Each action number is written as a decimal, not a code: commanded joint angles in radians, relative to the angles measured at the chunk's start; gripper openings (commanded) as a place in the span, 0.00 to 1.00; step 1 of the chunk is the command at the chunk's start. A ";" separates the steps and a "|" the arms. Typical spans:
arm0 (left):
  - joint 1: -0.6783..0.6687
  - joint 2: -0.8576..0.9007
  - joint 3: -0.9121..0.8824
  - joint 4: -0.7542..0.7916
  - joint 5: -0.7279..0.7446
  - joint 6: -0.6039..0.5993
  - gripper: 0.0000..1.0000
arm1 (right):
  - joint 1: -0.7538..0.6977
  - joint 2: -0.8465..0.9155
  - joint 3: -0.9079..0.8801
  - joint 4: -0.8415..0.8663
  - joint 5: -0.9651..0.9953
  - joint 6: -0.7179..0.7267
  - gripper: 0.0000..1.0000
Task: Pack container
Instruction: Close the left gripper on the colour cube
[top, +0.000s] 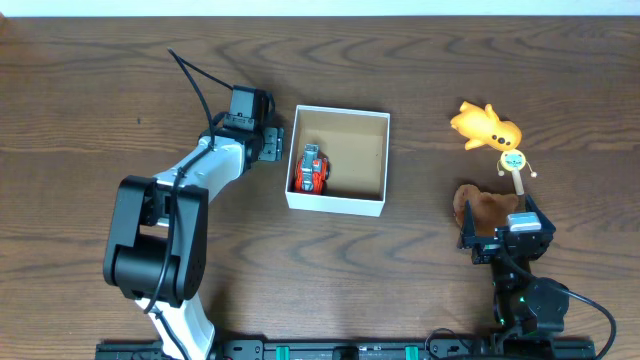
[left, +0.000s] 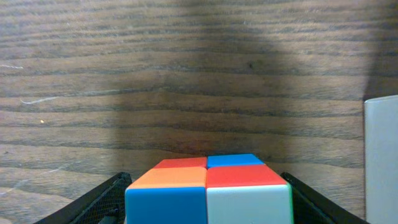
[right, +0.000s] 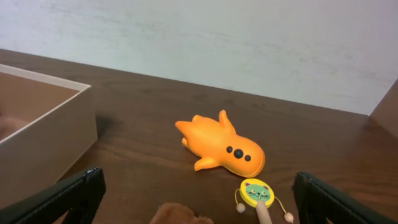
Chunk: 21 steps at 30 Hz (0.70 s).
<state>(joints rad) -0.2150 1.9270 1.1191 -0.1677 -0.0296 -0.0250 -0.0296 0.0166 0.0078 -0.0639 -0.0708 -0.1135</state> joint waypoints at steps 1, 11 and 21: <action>0.002 0.009 0.004 0.006 -0.005 0.006 0.74 | 0.005 -0.005 -0.002 -0.004 0.003 -0.007 0.99; 0.002 0.009 0.004 0.005 -0.005 0.006 0.54 | 0.005 -0.005 -0.002 -0.004 0.003 -0.007 0.99; 0.003 -0.012 0.006 0.012 -0.009 0.006 0.54 | 0.005 -0.005 -0.002 -0.004 0.003 -0.007 0.99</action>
<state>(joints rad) -0.2150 1.9270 1.1191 -0.1600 -0.0296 -0.0250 -0.0296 0.0166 0.0078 -0.0639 -0.0708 -0.1135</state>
